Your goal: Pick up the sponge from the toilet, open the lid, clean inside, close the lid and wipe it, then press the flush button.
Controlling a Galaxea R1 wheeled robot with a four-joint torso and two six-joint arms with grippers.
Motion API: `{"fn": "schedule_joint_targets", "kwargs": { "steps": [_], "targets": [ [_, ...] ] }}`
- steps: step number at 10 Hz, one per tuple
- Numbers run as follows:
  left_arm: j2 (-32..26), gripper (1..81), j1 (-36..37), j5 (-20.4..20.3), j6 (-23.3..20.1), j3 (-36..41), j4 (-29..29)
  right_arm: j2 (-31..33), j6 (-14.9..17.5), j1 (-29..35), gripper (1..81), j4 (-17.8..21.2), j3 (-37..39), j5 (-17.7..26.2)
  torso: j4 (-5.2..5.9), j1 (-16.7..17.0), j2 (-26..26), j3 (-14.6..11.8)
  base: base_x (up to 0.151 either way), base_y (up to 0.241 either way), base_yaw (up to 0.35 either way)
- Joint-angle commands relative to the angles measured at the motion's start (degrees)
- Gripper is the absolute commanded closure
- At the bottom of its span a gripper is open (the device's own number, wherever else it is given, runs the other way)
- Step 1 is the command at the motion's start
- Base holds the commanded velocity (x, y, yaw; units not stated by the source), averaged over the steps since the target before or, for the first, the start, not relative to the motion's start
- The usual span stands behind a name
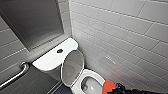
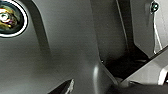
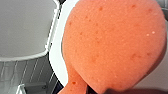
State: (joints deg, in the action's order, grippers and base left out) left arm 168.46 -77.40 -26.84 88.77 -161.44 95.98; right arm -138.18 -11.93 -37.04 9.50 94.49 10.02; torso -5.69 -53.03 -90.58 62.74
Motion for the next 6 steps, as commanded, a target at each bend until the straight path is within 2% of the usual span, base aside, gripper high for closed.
{"fn": "schedule_joint_targets", "kwargs": {
  "steps": [1, 4, 6],
  "targets": [
    [-0.67, 1.0, -0.34, 0.39, 0.17, 0.07, 0.18, -0.54, -0.19, 10.25, 81.1, 0.35, 2.70, 4.39, 0.00, 0.00, 0.00, 0.00, 0.000, 0.000, 0.000],
    [0.74, 1.0, -3.42, 0.04, -0.18, -0.02, 0.79, -3.79, -0.28, 13.69, 81.1, 0.44, 4.81, 4.48, 0.00, -0.02, 0.02, 0.02, 0.000, 0.000, 0.000],
    [1.27, 1.0, -4.48, 0.56, -0.35, -0.02, 0.80, -6.34, -0.37, 15.09, 81.1, 0.44, 5.96, 5.61, 0.00, -0.05, 0.02, 4.42, 0.000, 0.000, 0.000]
  ]
}}
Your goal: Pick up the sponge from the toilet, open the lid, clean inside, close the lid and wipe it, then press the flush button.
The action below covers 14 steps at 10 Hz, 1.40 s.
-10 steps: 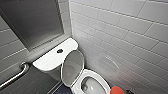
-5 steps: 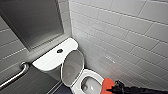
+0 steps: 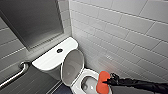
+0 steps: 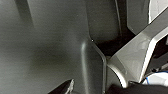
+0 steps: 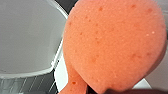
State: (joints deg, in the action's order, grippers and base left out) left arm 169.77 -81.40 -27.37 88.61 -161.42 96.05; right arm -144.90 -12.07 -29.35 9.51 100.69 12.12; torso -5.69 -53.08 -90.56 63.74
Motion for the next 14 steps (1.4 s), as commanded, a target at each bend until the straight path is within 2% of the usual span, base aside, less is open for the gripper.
{"fn": "schedule_joint_targets", "kwargs": {
  "steps": [1, 2, 3, 5, 8, 9, 10, 11, 12, 13, 14],
  "targets": [
    [0.23, 1.0, -0.92, 1.26, -0.20, -0.13, 0.63, -0.85, -0.24, 8.12, 81.1, 0.51, 1.15, 6.59, 0.00, 0.00, 0.00, 4.38, 0.000, 0.000, 0.000],
    [0.23, 1.0, -0.92, 1.26, -0.20, -0.13, 0.72, -1.47, -0.24, 8.47, 81.1, 0.42, 1.60, 6.95, 0.00, 0.00, 0.00, 5.68, 0.000, 0.000, 0.000],
    [0.31, 1.0, -1.00, 1.26, -0.20, -0.13, 0.63, -2.26, -0.24, 8.73, 81.1, 0.25, 1.86, 6.69, 0.00, 0.00, 0.00, 3.13, 0.000, 0.000, 0.000],
    [0.93, 1.0, -1.44, 1.61, -0.37, -0.13, 0.63, -4.80, 0.03, 10.40, 81.1, 0.07, 3.61, 6.69, 0.00, -0.04, 0.05, 4.44, 0.000, 0.000, 0.000],
    [1.19, 1.0, -1.62, 3.02, -0.28, -0.21, 0.55, -8.33, -0.15, 11.11, 81.1, 0.07, 6.35, 6.70, 0.00, -0.06, 0.07, 4.66, 0.000, 0.000, 0.000],
    [1.19, 1.0, -1.62, 3.11, -0.28, -0.13, 0.54, -8.51, -0.24, 11.02, 81.1, 0.07, 6.61, 6.34, 3.76, -0.06, 0.07, 5.83, 0.000, 0.000, 0.000],
    [1.19, 1.0, -1.62, 3.03, -0.28, -0.21, 0.54, -8.94, -0.23, 11.11, 81.1, 0.07, 7.57, 6.34, 4.00, -0.06, 0.07, 6.91, 0.000, 0.000, 0.000],
    [1.28, 1.0, -1.71, 3.11, -0.28, -0.13, 0.54, -9.12, -0.15, 11.28, 81.1, 0.07, 8.02, 6.25, 0.70, -0.06, 0.07, 5.05, 0.000, 0.000, 0.000],
    [1.28, 1.0, -1.71, 3.11, -0.28, -0.13, 0.55, -9.90, 0.12, 11.64, 81.1, -0.02, 8.97, 6.16, 1.72, -0.06, 0.07, 5.31, 0.000, 0.000, 0.000],
    [1.54, 1.0, -1.71, 3.11, -0.28, -0.21, 0.63, -11.31, 0.47, 12.16, 81.1, -0.02, 10.29, 6.16, 2.18, -0.06, 0.07, 5.44, 0.000, 0.000, 0.000],
    [1.72, 1.0, -1.80, 3.20, -0.28, -0.13, 0.63, -13.06, 0.47, 12.69, 81.1, -0.02, 11.61, 6.16, 2.18, -0.06, 0.07, 5.44, 0.000, 0.000, 0.000]
  ]
}}
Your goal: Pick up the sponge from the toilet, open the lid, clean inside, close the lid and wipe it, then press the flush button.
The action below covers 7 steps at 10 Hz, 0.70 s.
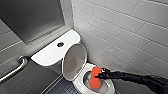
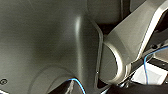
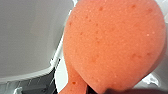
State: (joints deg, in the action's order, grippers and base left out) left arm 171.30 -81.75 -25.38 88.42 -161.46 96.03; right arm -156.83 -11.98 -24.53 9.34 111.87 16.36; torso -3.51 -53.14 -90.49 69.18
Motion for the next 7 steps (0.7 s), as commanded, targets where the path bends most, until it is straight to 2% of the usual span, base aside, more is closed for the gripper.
{"fn": "schedule_joint_targets", "kwargs": {
  "steps": [1, 3, 4, 7],
  "targets": [
    [0.27, 1.0, -1.44, 1.65, -0.09, -0.08, 0.65, -2.71, 0.56, 8.04, 81.1, -0.02, 2.01, 1.75, 0.00, 0.00, 0.00, 0.00, 0.000, 0.000, 0.000],
    [0.27, 1.0, -1.71, 1.91, -0.09, -0.08, 0.57, -5.62, 0.56, 7.34, 81.1, -3.27, 5.01, -0.45, 0.00, 0.00, 0.00, 0.00, 0.000, 0.000, 0.000],
    [0.27, 1.0, -1.80, 1.91, -0.09, -0.16, 0.57, -7.11, 0.47, 7.16, 81.1, -3.27, 7.11, -1.85, 0.00, 0.00, 0.00, 0.00, 0.000, 0.000, 0.000],
    [-0.25, 1.0, -2.06, 1.91, 0.00, -0.09, 0.48, -11.07, -0.23, 8.21, 81.1, -3.01, 15.12, -1.51, 0.00, 0.00, 0.00, 0.00, 0.000, 0.000, 0.000]
  ]
}}
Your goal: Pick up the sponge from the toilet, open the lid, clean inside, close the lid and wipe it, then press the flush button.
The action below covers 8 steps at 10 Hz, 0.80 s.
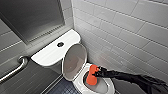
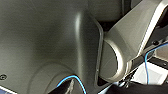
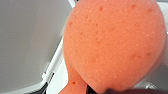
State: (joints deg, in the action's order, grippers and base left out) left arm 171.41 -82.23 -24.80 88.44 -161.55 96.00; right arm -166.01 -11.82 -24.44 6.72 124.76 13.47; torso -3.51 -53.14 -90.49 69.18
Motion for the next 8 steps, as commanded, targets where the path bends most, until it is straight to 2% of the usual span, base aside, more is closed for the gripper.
{"fn": "schedule_joint_targets", "kwargs": {
  "steps": [1, 2, 3, 4, 5, 8],
  "targets": [
    [-0.45, 1.0, -1.58, 1.33, 0.06, -0.08, 0.50, -2.07, -0.40, 8.22, 81.1, -0.39, 2.14, 1.38, 0.00, 0.00, 0.00, 0.00, 0.000, 0.000, 0.000],
    [-0.28, 1.0, -1.58, 1.33, 0.06, -0.08, 0.50, -2.16, -0.48, 8.30, 81.1, -0.47, 2.32, 1.47, 0.00, 0.00, 0.00, 0.00, 0.000, 0.000, 0.000],
    [-0.10, 1.0, -1.58, 1.33, 0.06, -0.08, 0.42, -2.24, -0.48, 8.74, 81.1, -0.30, 3.02, 1.91, 0.00, 0.00, 0.00, 1.37, 0.000, 0.000, 0.000],
    [0.08, 1.0, -1.58, 1.33, 0.06, 0.00, 0.42, -2.34, -0.40, 8.92, 81.1, -0.13, 3.46, 2.09, 0.00, 0.00, 0.00, 3.93, 0.000, 0.000, 0.000],
    [0.08, 1.0, -1.58, 1.33, 0.06, -0.08, 0.42, -2.60, -0.39, 8.49, 81.1, -0.65, 3.55, 1.83, 0.00, 0.00, 0.00, 0.59, 0.000, 0.000, 0.000],
    [-0.01, 1.0, -1.58, 1.33, 0.15, -0.08, 0.50, -3.22, 0.32, 6.02, 81.1, -0.74, 6.63, 0.94, 0.00, -0.05, 0.04, 1.31, 0.000, 0.000, 0.000]
  ]
}}
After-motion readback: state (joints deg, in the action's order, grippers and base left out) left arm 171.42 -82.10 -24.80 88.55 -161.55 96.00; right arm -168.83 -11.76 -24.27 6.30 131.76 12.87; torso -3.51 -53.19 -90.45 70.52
